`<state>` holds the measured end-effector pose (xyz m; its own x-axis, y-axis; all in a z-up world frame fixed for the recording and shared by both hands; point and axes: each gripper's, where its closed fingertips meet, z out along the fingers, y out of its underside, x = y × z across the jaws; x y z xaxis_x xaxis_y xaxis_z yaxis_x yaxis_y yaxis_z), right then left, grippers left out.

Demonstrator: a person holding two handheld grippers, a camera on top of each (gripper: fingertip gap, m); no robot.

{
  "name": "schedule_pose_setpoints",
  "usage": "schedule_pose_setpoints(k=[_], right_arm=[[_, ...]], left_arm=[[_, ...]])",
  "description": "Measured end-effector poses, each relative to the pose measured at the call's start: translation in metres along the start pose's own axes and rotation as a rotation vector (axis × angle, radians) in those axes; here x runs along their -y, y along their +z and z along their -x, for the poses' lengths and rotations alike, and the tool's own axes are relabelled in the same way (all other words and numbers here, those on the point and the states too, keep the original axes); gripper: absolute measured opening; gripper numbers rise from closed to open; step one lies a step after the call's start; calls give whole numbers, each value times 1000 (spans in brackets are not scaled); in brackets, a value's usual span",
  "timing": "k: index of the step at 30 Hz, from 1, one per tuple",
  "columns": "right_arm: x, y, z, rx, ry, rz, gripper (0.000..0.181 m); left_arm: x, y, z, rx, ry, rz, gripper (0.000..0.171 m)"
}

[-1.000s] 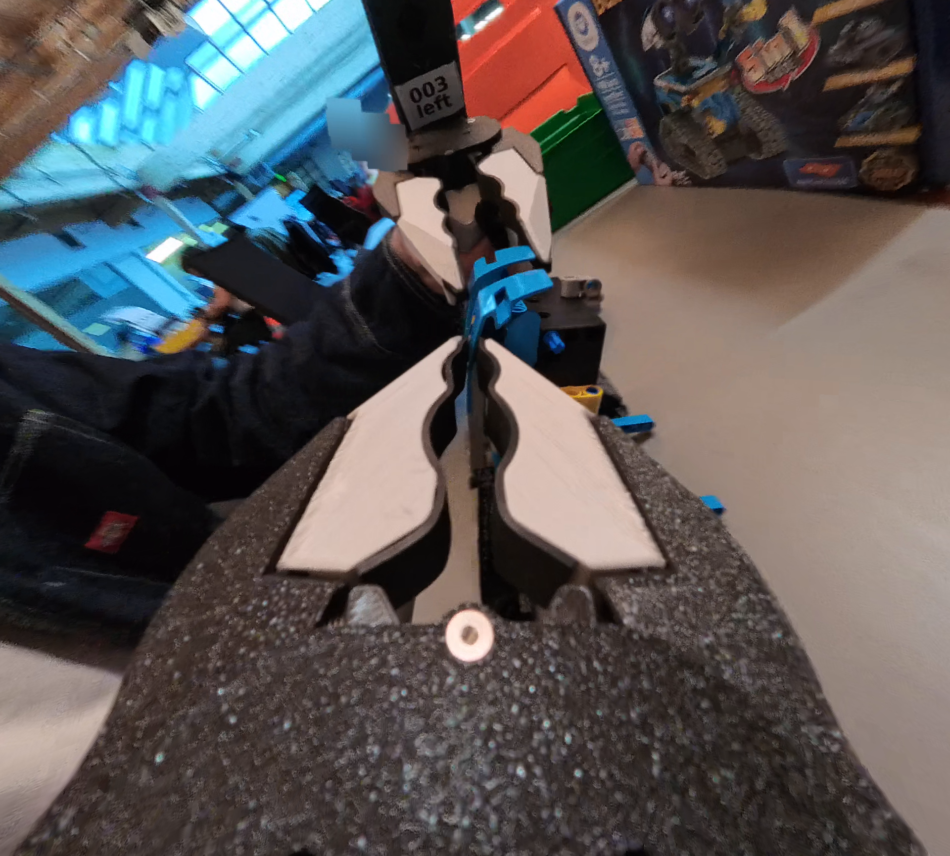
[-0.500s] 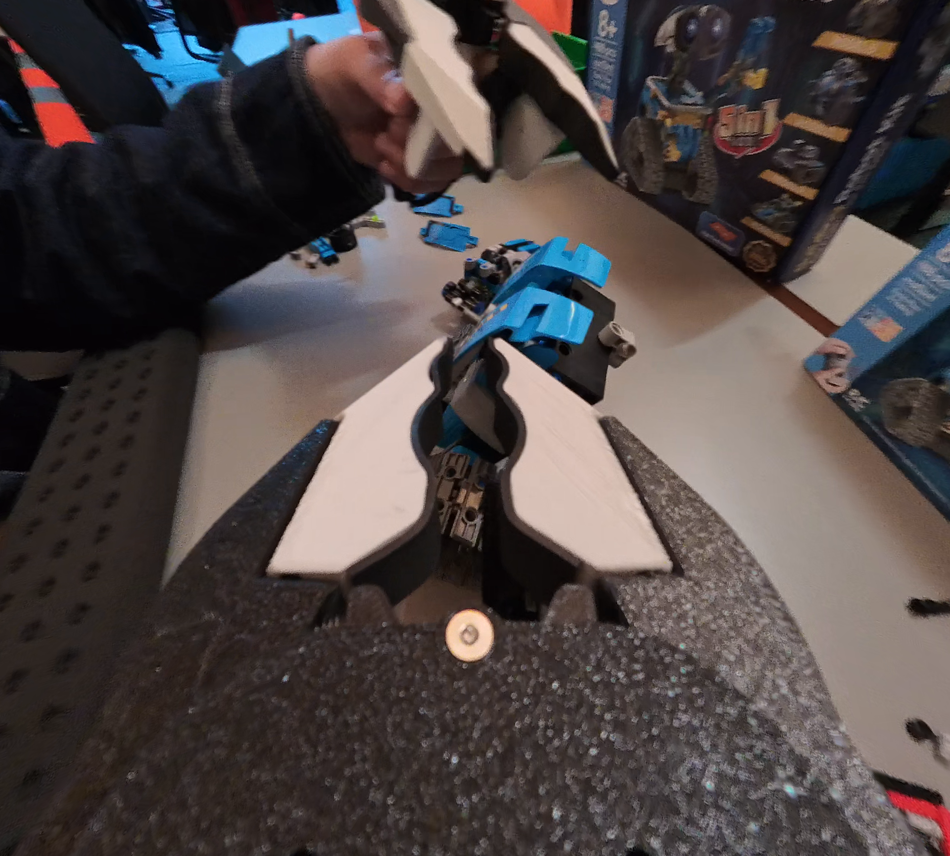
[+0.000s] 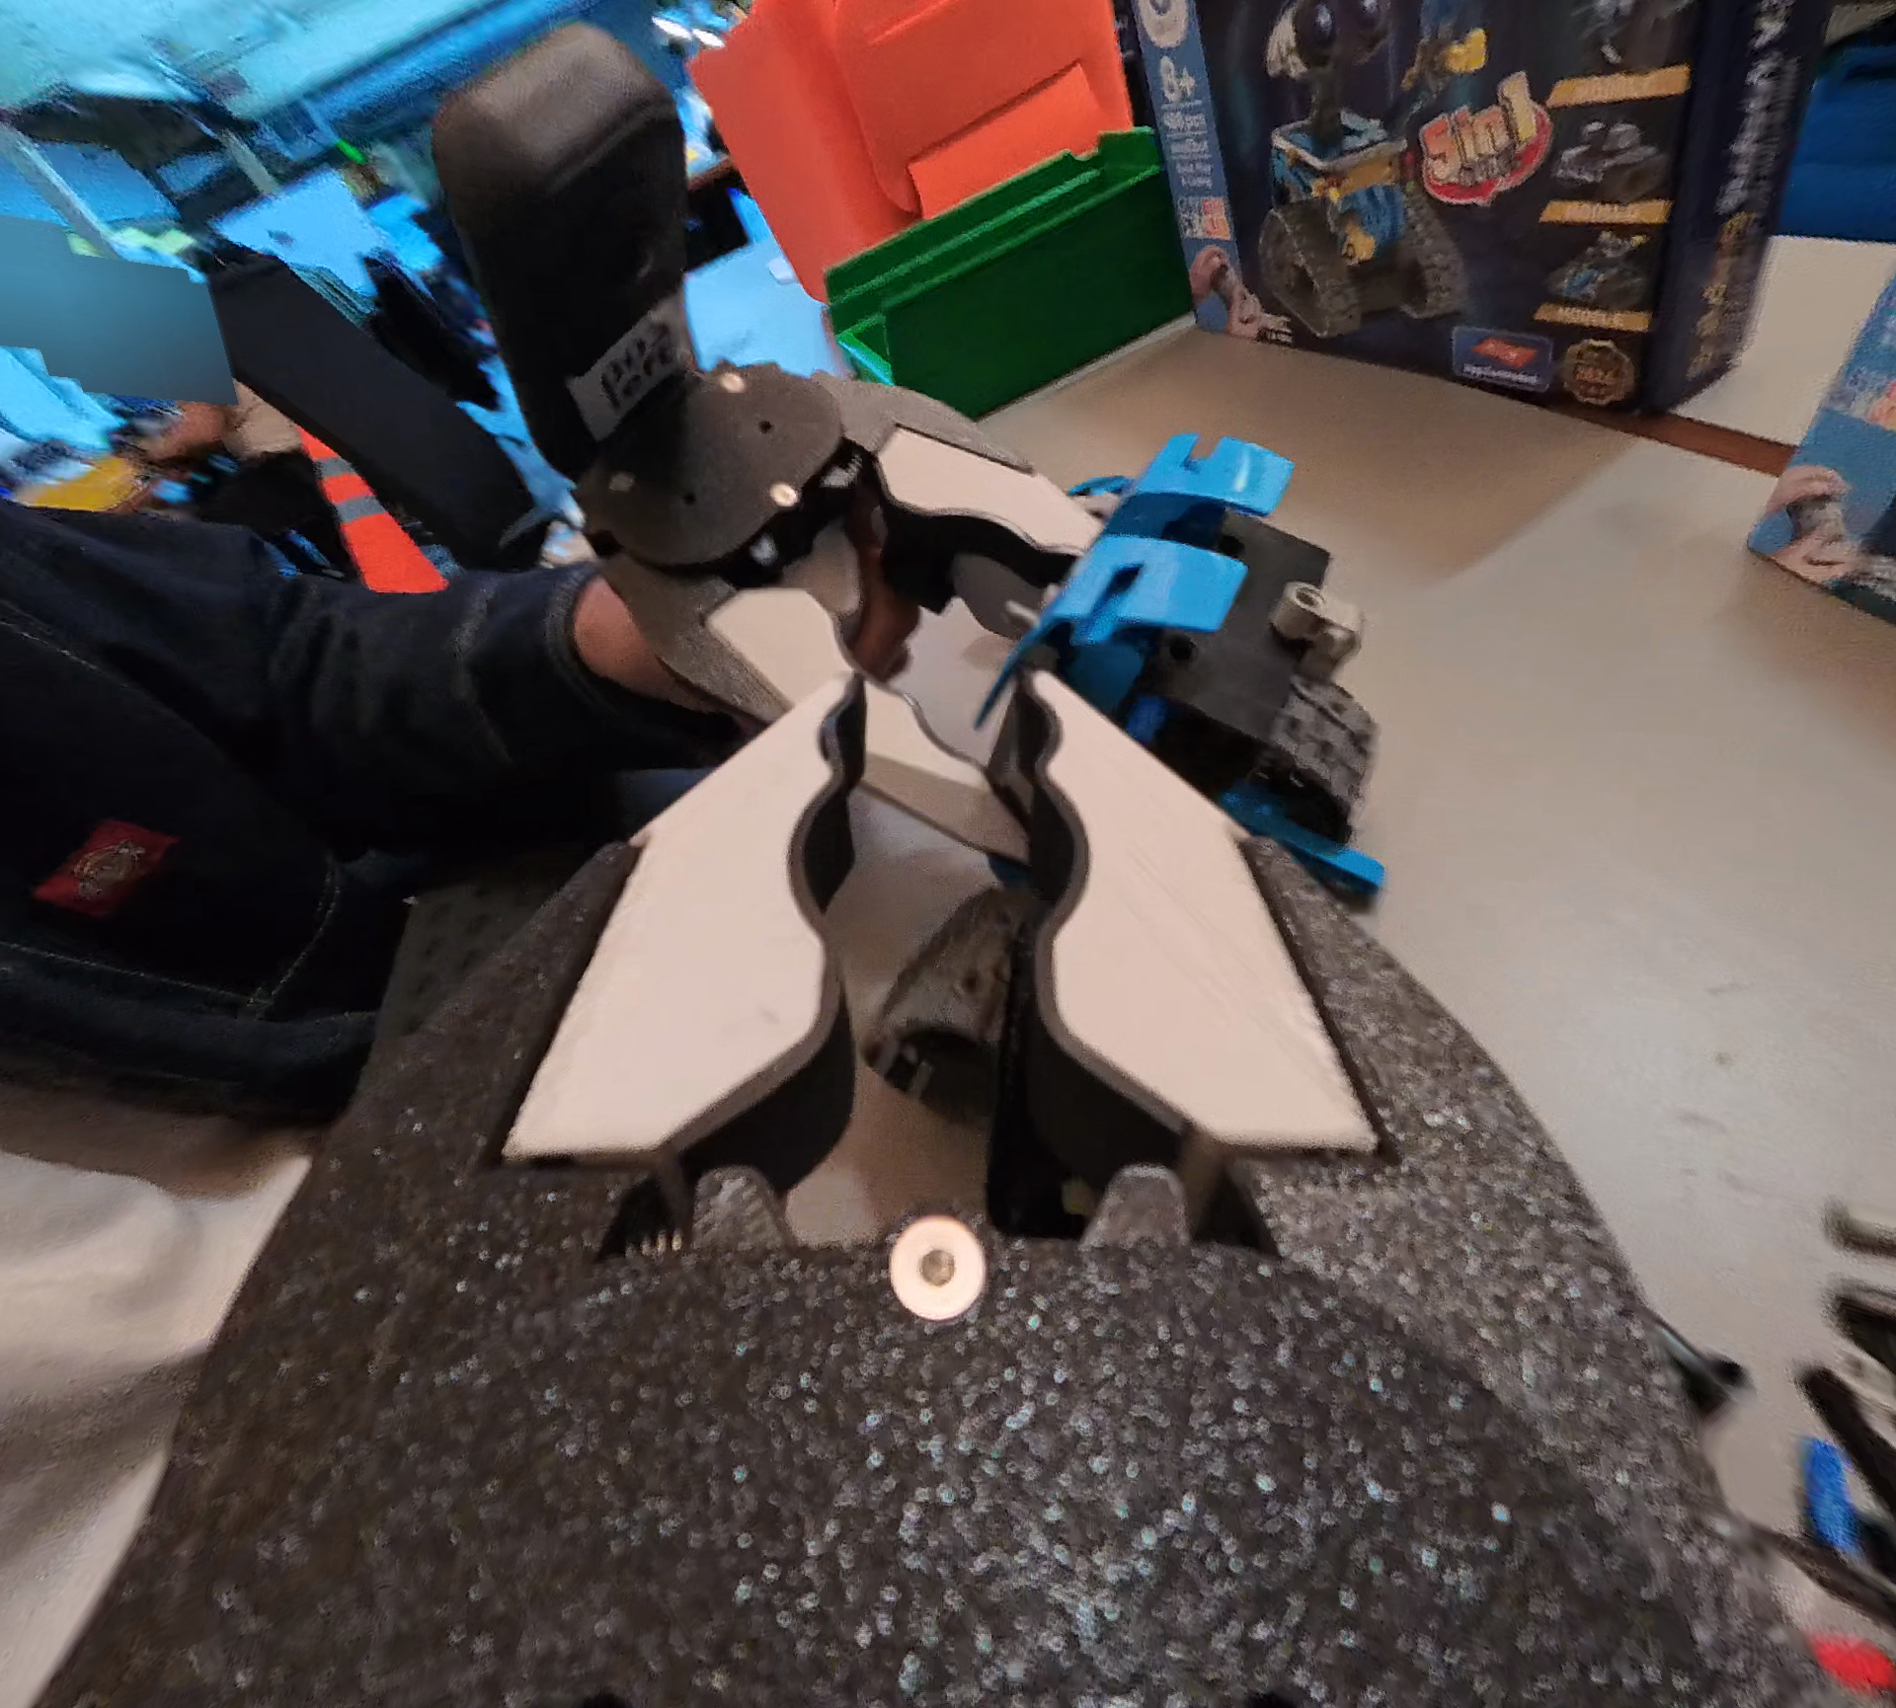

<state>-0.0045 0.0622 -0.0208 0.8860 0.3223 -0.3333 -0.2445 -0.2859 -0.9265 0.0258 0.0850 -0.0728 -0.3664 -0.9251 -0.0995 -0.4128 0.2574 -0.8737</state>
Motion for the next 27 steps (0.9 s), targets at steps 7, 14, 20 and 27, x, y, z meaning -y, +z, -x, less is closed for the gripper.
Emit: schedule_pose_setpoints(k=[7,14,20,27], right_arm=[[12,-28,-34,-452,-403,-15,23],[7,-3,-36,-629,-601,61,17],[7,-3,-38,-626,-607,60,9],[6,-4,-43,-653,-623,84,3]], left_arm=[[-8,-8,13,17,-34,-24,70],[-13,-8,12,45,-64,-21,69],[-14,-4,10,80,-56,-18,69],[-13,-4,10,80,-69,-18,68]])
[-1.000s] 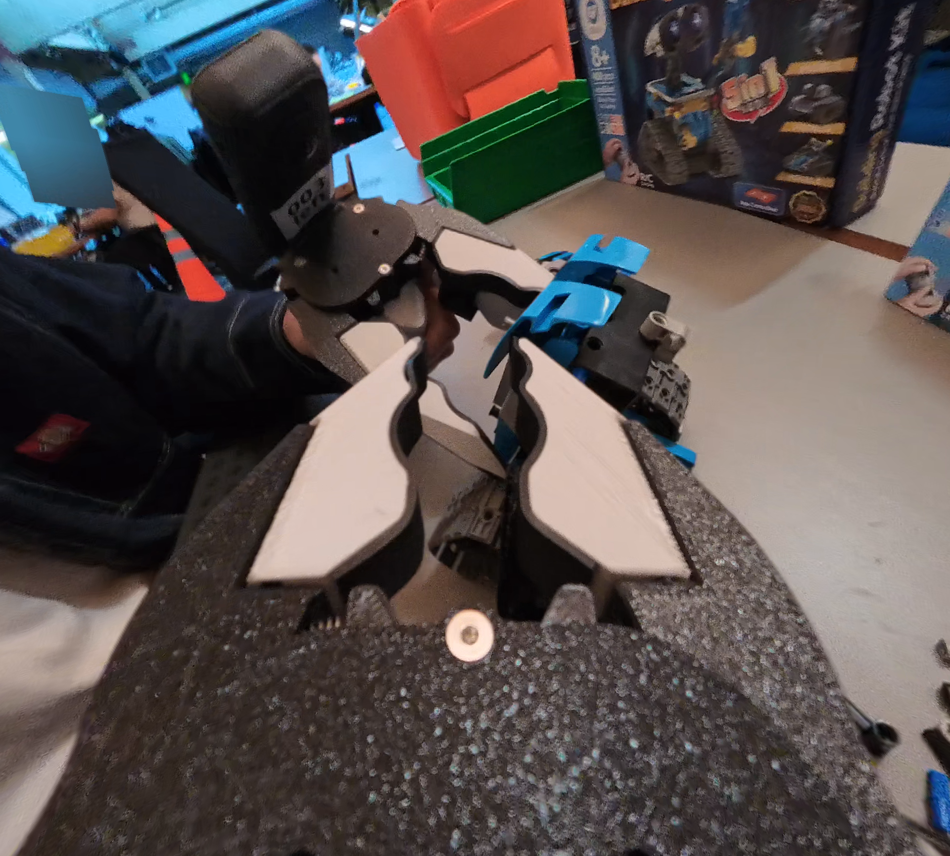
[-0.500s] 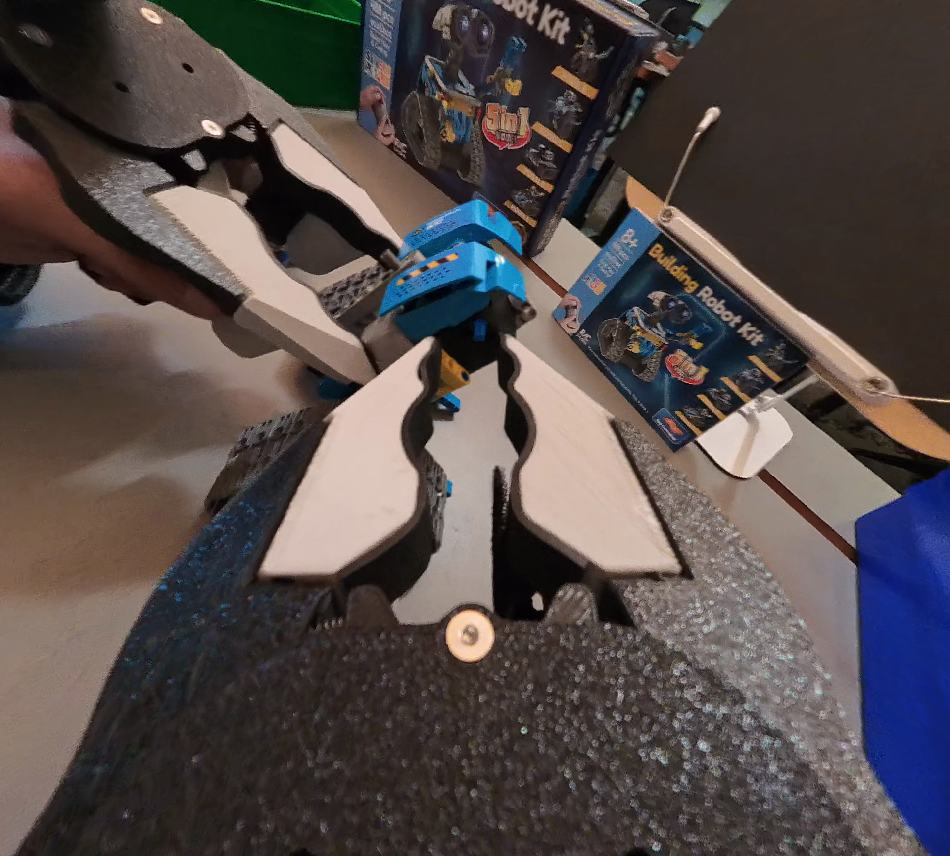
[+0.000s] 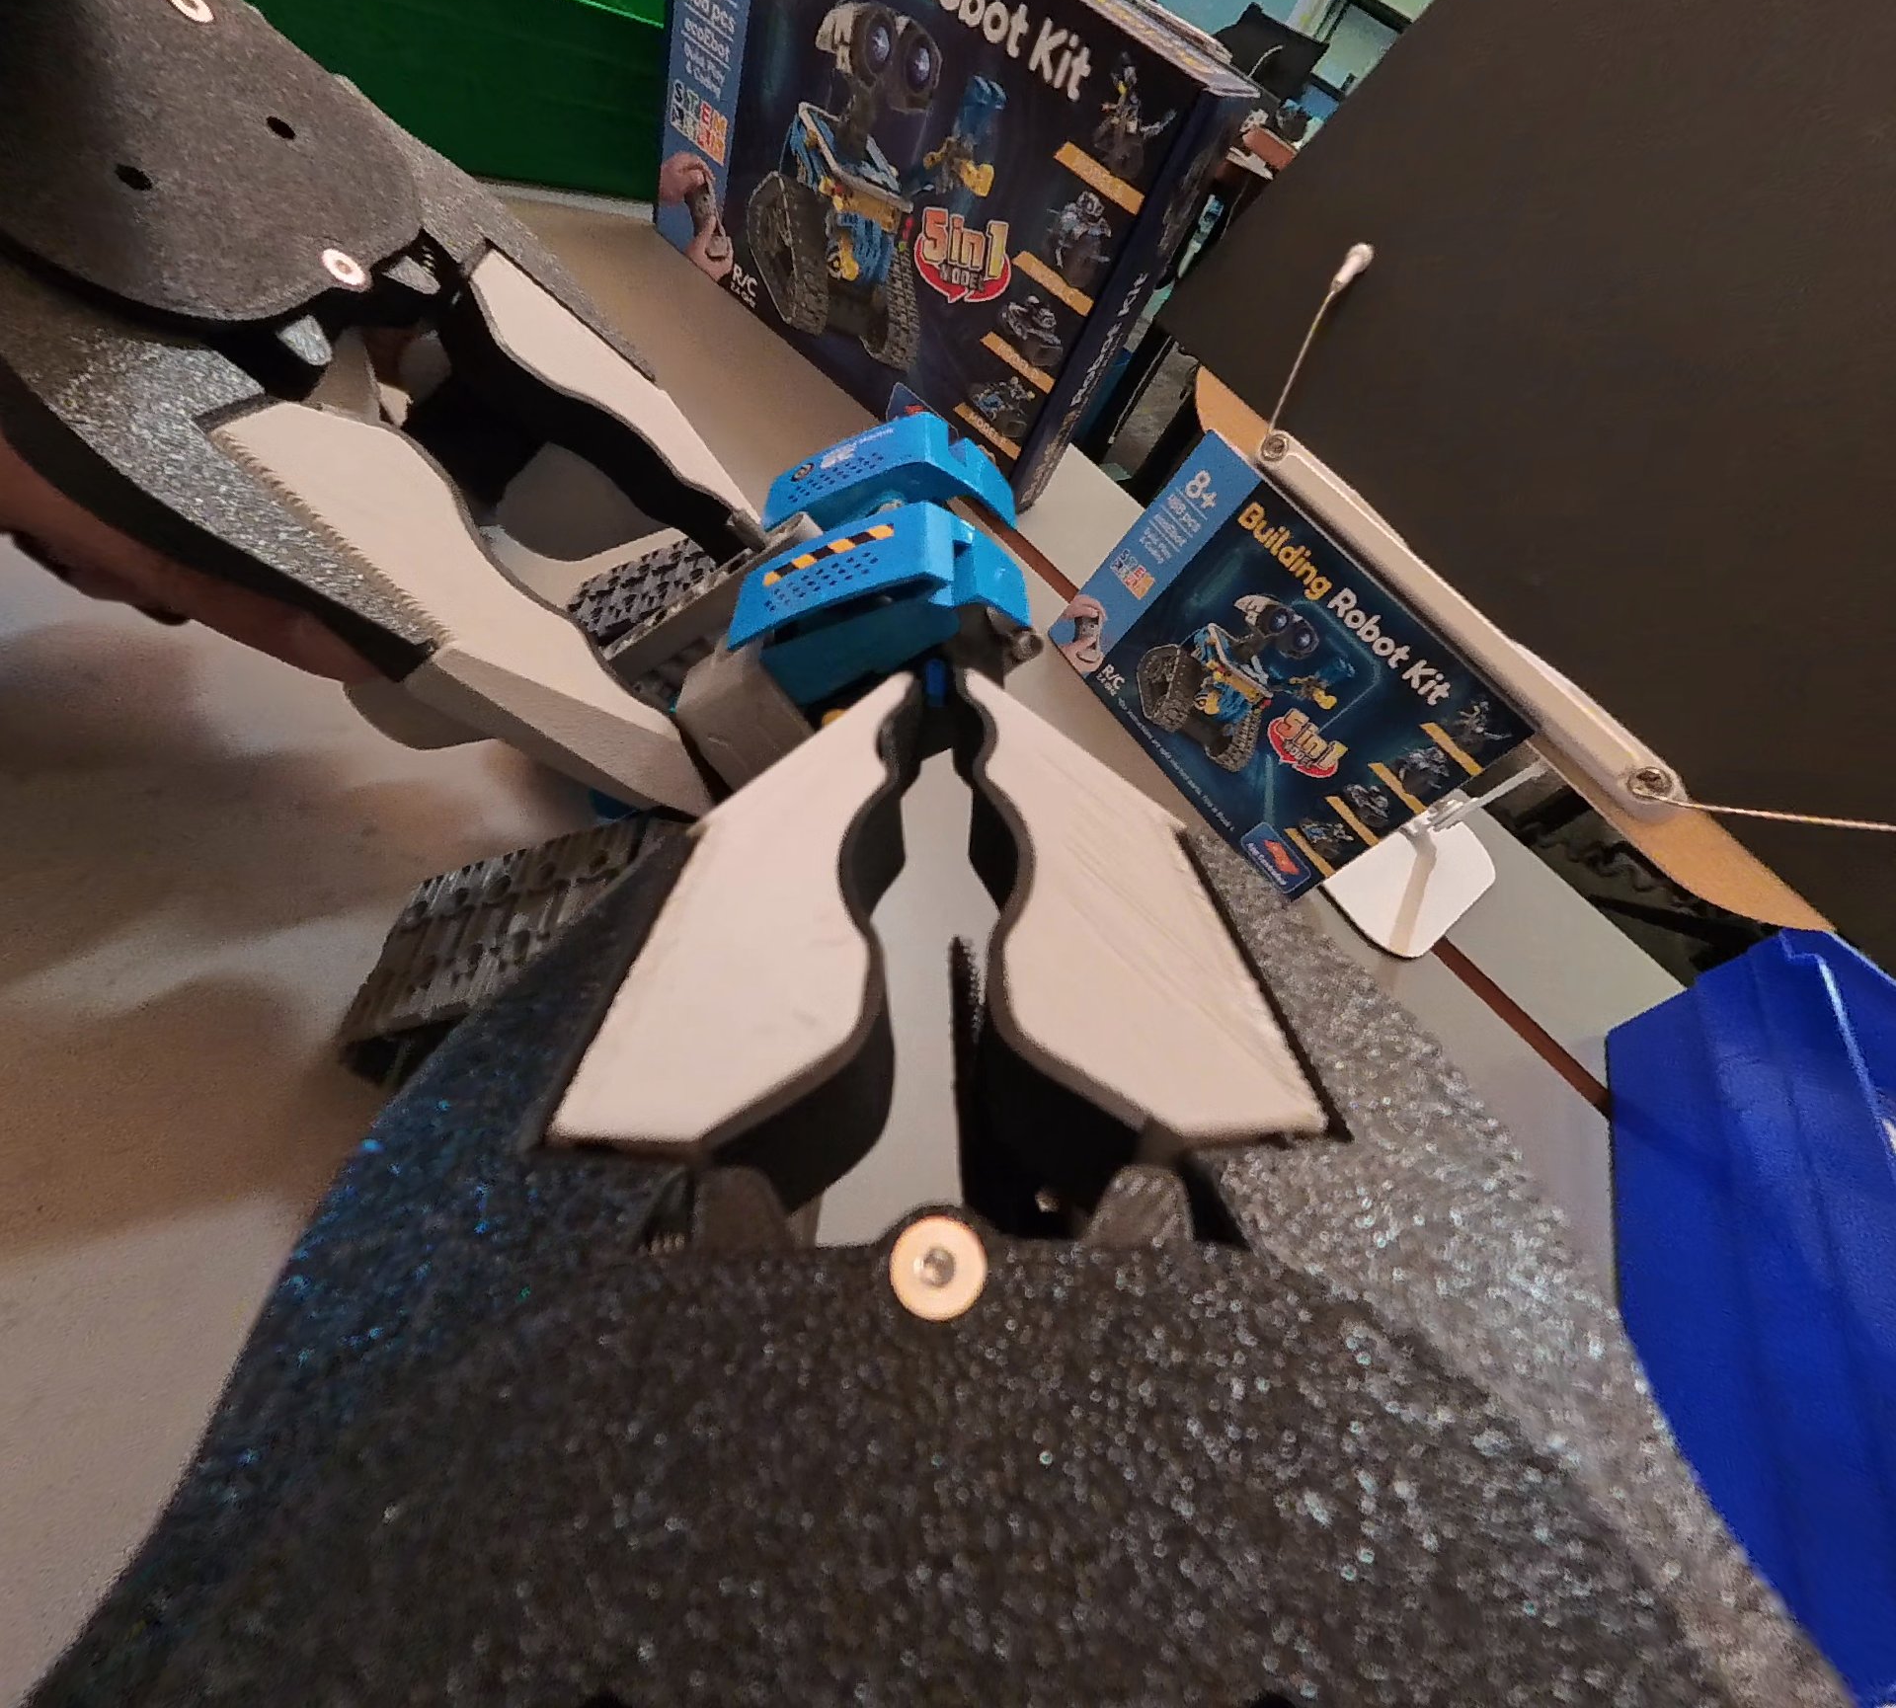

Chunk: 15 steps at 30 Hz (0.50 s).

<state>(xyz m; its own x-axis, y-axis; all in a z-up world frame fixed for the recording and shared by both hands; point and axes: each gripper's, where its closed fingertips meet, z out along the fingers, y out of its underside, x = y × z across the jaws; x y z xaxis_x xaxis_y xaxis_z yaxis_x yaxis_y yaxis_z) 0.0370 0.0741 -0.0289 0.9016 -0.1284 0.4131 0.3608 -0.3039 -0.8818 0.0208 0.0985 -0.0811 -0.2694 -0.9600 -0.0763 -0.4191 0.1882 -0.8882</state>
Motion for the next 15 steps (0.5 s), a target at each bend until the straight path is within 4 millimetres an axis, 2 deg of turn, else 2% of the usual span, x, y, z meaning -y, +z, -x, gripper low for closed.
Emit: schedule_pose_setpoints(k=[8,11,13,15], right_arm=[[-1,1,-5,-51,-34,41,2],[-1,0,-3,-45,-24,33,2],[-1,1,-3,-40,-8,30,2],[2,3,1,-26,23,27,2]], left_arm=[[5,3,0,21,-48,-23,72],[-2,-11,-3,-60,-59,13,69],[4,-22,-1,-81,-111,-40,68],[12,-21,-6,-110,-169,-84,74]])
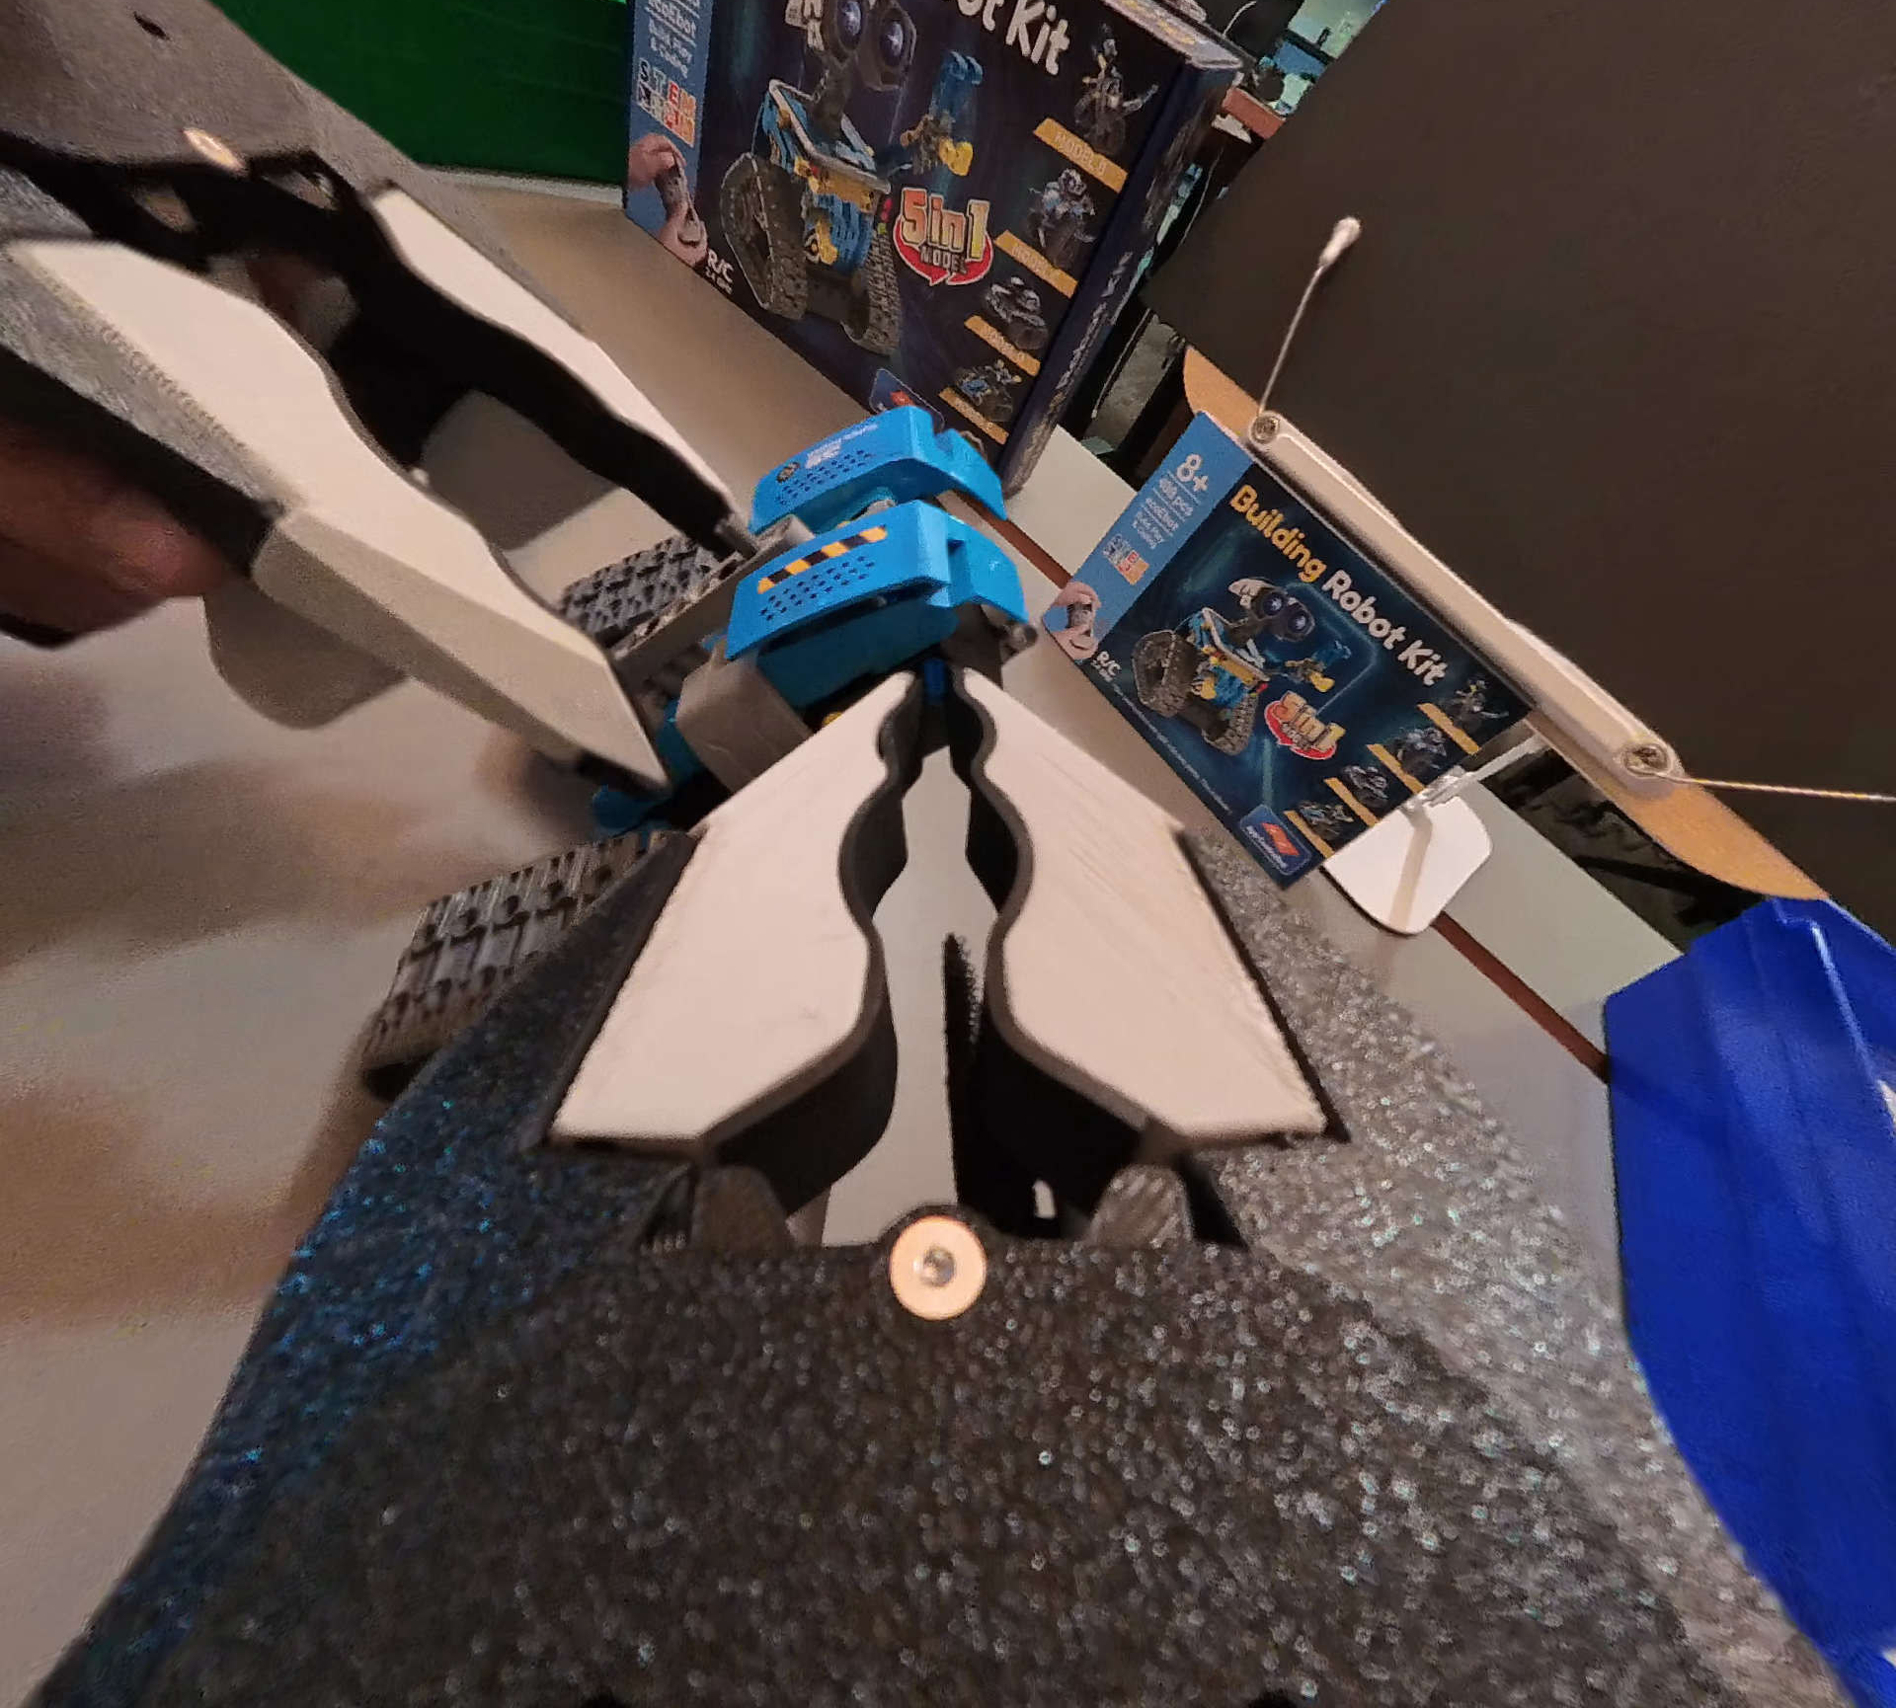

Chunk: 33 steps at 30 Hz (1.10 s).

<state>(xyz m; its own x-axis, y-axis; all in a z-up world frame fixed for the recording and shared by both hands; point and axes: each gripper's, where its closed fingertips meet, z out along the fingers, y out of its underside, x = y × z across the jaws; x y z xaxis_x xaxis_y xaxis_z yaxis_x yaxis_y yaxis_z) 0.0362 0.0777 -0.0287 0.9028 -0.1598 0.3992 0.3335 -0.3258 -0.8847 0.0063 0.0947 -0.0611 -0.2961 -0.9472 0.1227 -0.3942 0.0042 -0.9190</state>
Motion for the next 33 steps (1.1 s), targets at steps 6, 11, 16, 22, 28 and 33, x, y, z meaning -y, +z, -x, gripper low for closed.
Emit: schedule_pose_setpoints(k=[6,11,16,22,28,33], right_arm=[[7,3,13,-28,-67,16,2],[4,5,10,-67,-31,50,1],[4,3,11,-58,26,45,1],[1,1,10,-68,96,50,0],[-1,-2,9,-84,89,59,1],[-1,-4,9,-85,116,53,0]], left_arm=[[6,14,16,91,-10,7,76],[3,17,21,125,37,46,74],[1,17,21,112,23,56,72],[1,18,19,125,21,58,72],[1,21,16,123,7,53,72],[1,21,15,109,3,63,72]])
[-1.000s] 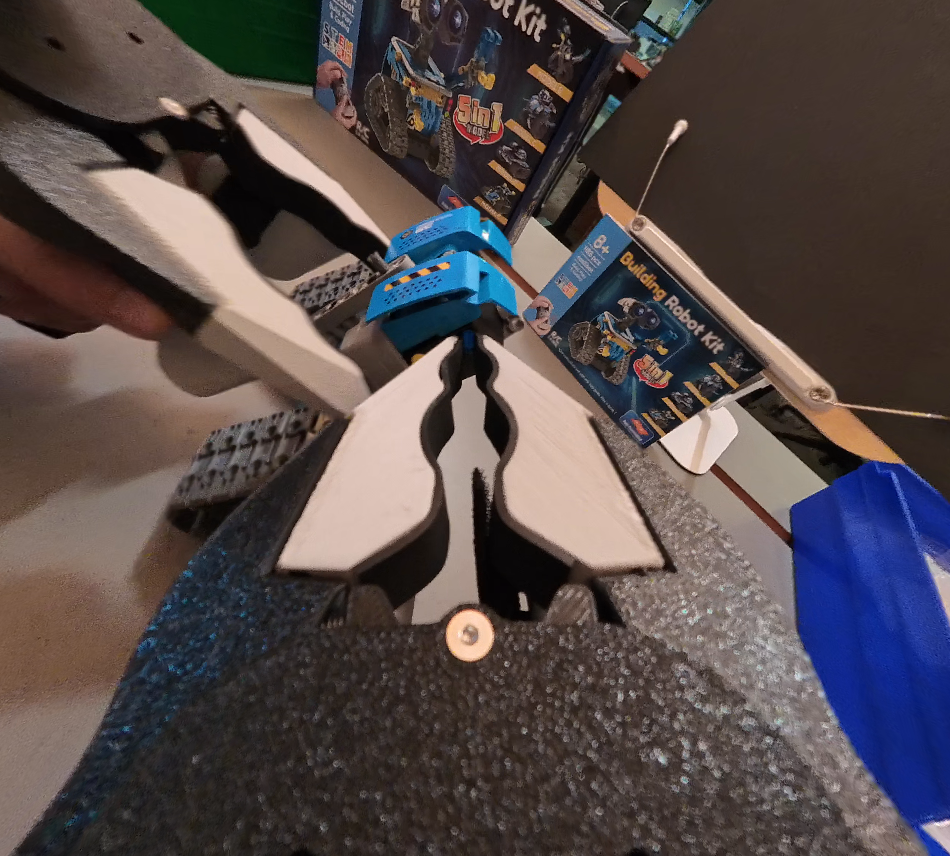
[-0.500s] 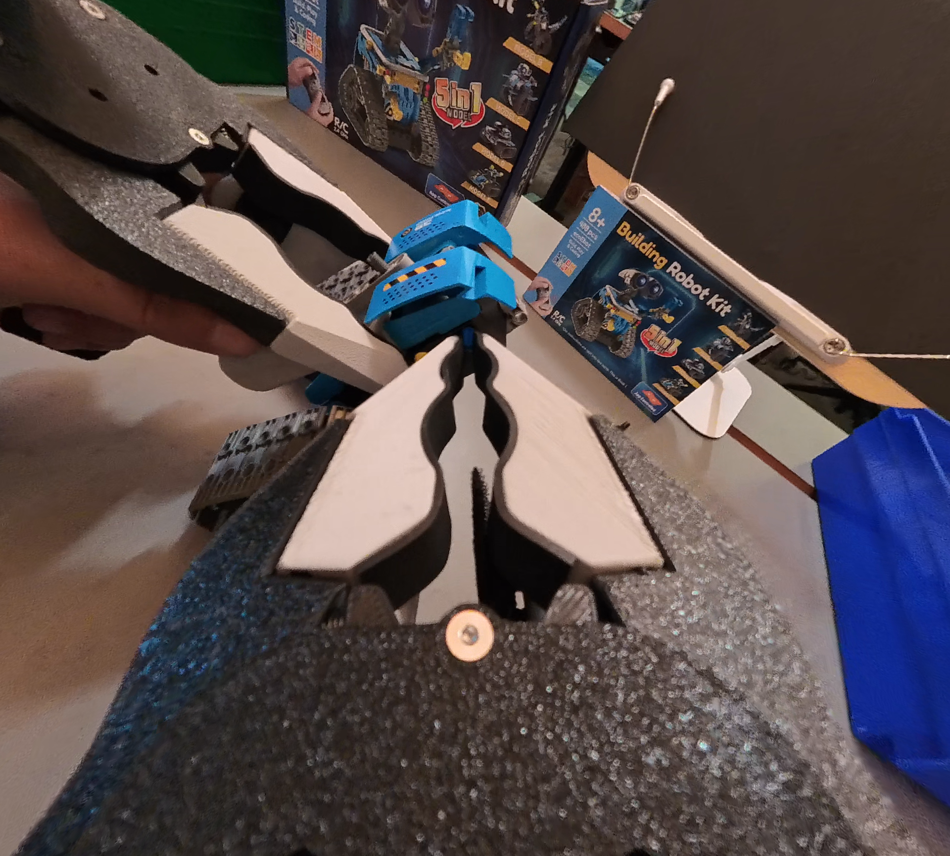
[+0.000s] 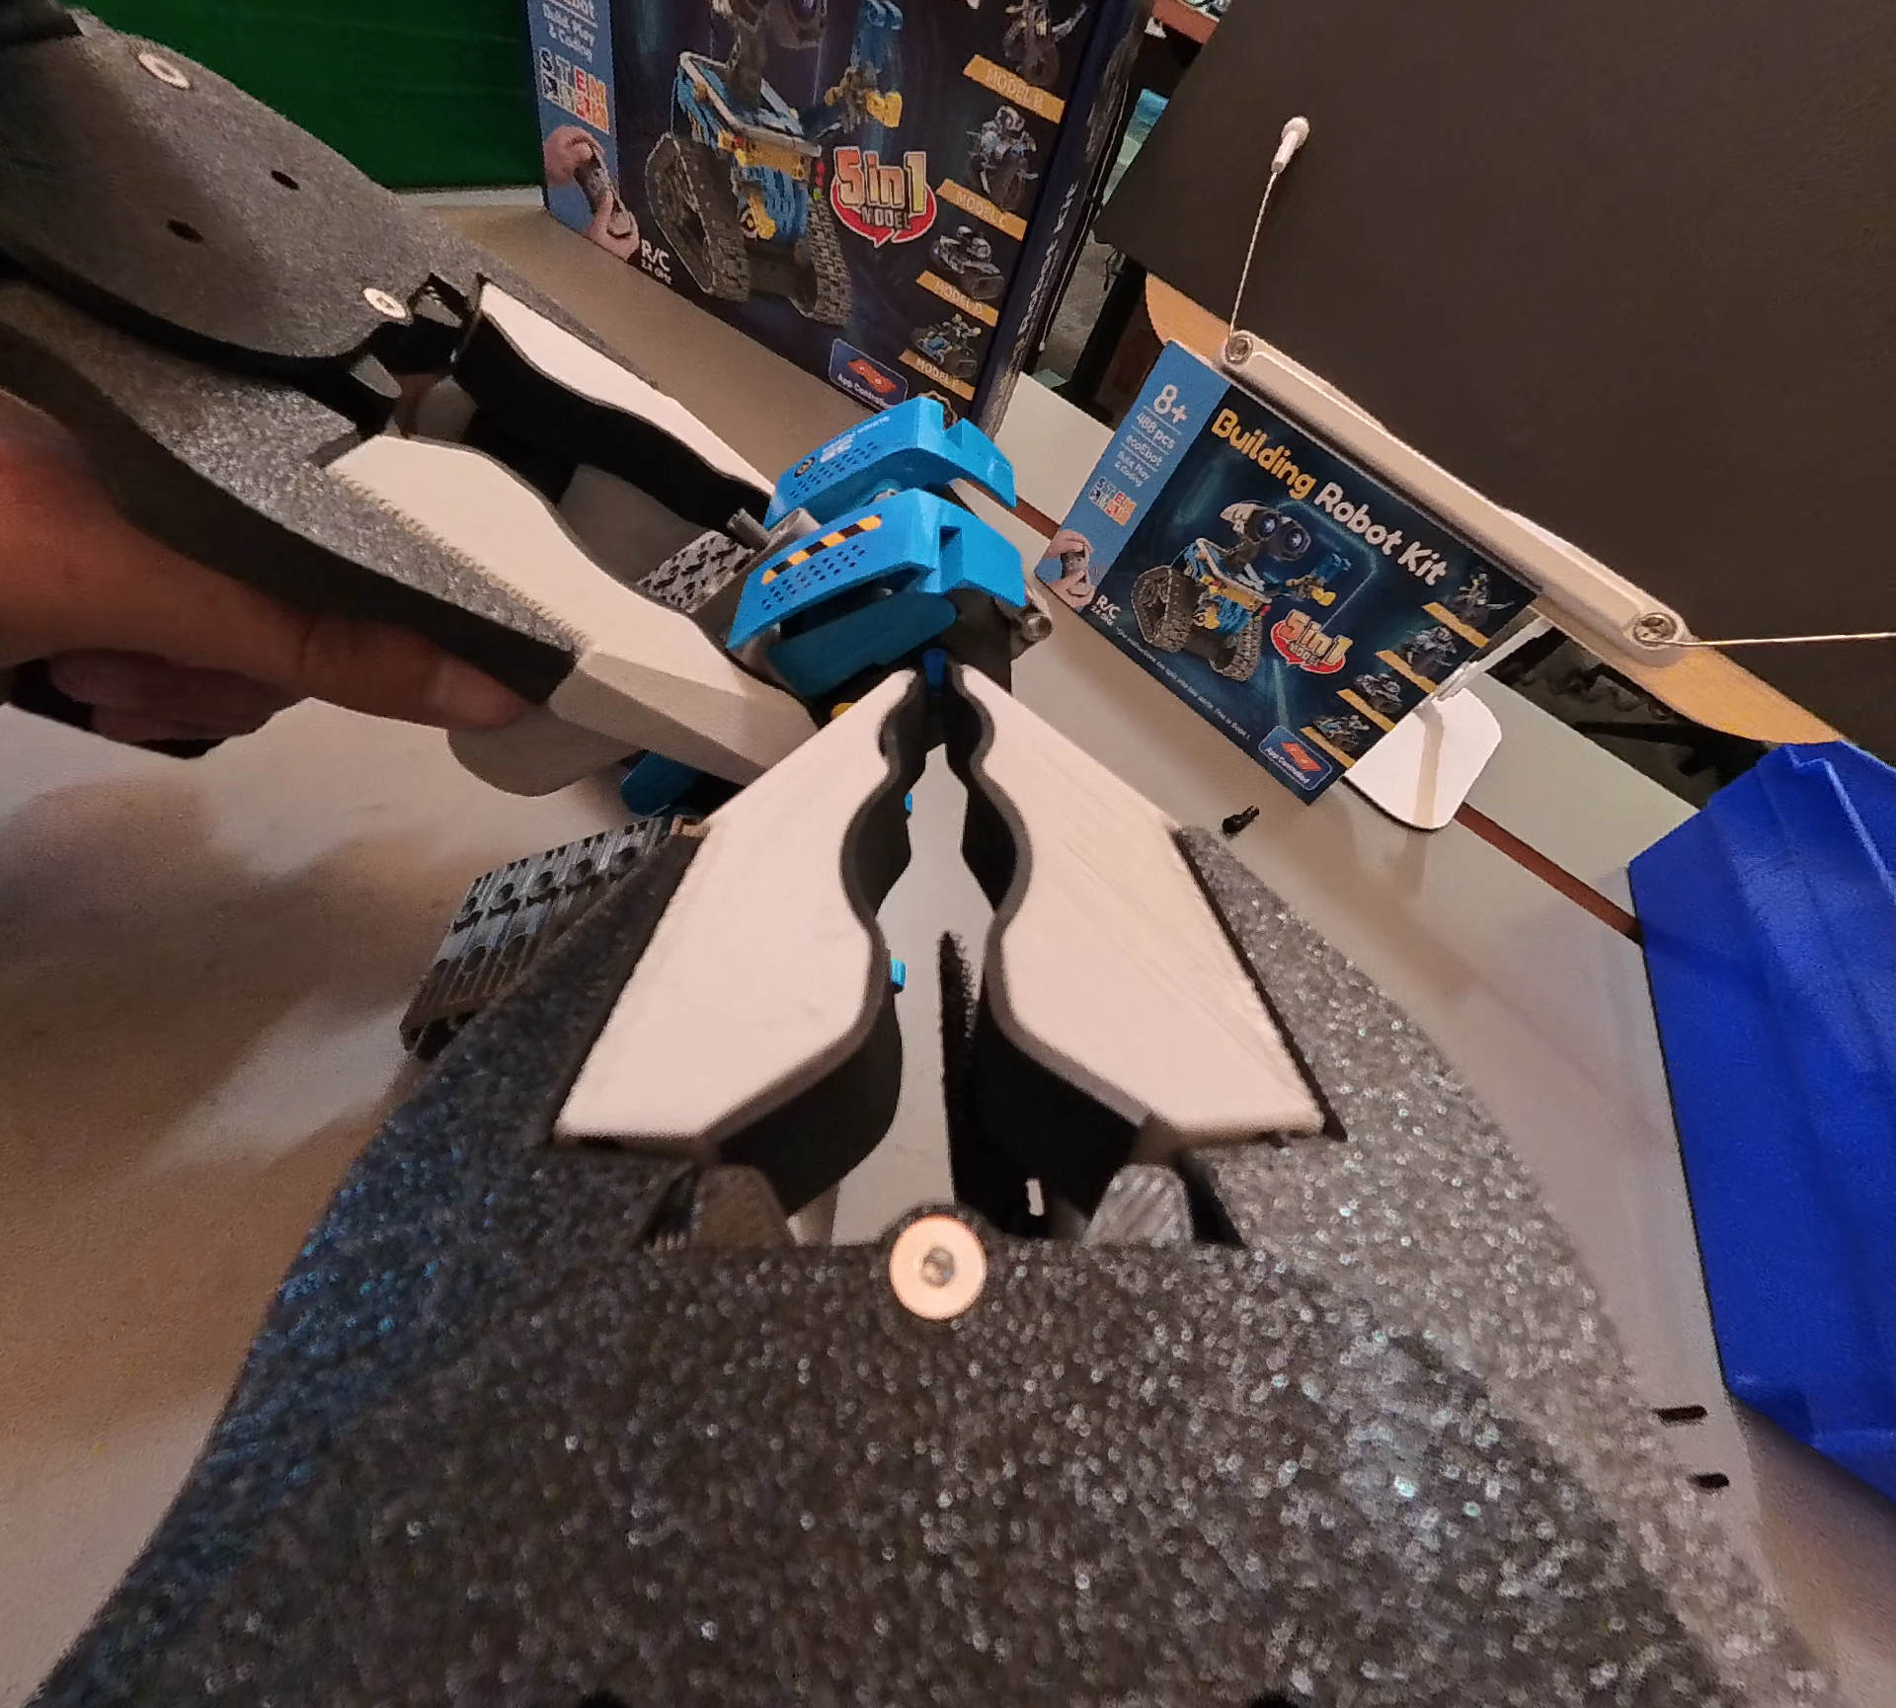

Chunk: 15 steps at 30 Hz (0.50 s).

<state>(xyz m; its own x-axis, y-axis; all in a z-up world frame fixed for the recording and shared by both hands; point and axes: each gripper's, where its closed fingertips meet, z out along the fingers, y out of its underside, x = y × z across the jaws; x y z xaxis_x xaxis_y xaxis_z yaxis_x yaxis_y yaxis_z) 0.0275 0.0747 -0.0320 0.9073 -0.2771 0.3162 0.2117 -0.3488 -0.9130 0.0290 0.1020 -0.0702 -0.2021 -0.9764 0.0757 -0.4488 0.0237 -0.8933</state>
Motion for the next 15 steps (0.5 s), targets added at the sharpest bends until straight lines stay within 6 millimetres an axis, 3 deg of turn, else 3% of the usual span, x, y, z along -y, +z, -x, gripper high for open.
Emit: schedule_pose_setpoints(k=[3,5,6,8,10,11,15], right_arm=[[2,-4,0,-9,-4,-17,1],[19,-22,-4,1,47,-120,1],[15,-21,-7,-4,66,-115,1],[-1,-6,-7,57,137,-48,1],[3,-1,-8,135,305,-81,1],[8,-4,-11,143,339,-115,0],[3,-16,-10,134,196,-93,1]], left_arm=[[0,0,6,29,-4,-2,72],[0,-8,50,151,-56,-16,72],[0,-12,59,120,-89,-18,71],[-3,-14,39,58,-28,-9,72],[-3,-9,7,13,13,-13,73],[-3,-8,5,38,11,-12,72],[-1,-6,16,44,-2,-42,73]])
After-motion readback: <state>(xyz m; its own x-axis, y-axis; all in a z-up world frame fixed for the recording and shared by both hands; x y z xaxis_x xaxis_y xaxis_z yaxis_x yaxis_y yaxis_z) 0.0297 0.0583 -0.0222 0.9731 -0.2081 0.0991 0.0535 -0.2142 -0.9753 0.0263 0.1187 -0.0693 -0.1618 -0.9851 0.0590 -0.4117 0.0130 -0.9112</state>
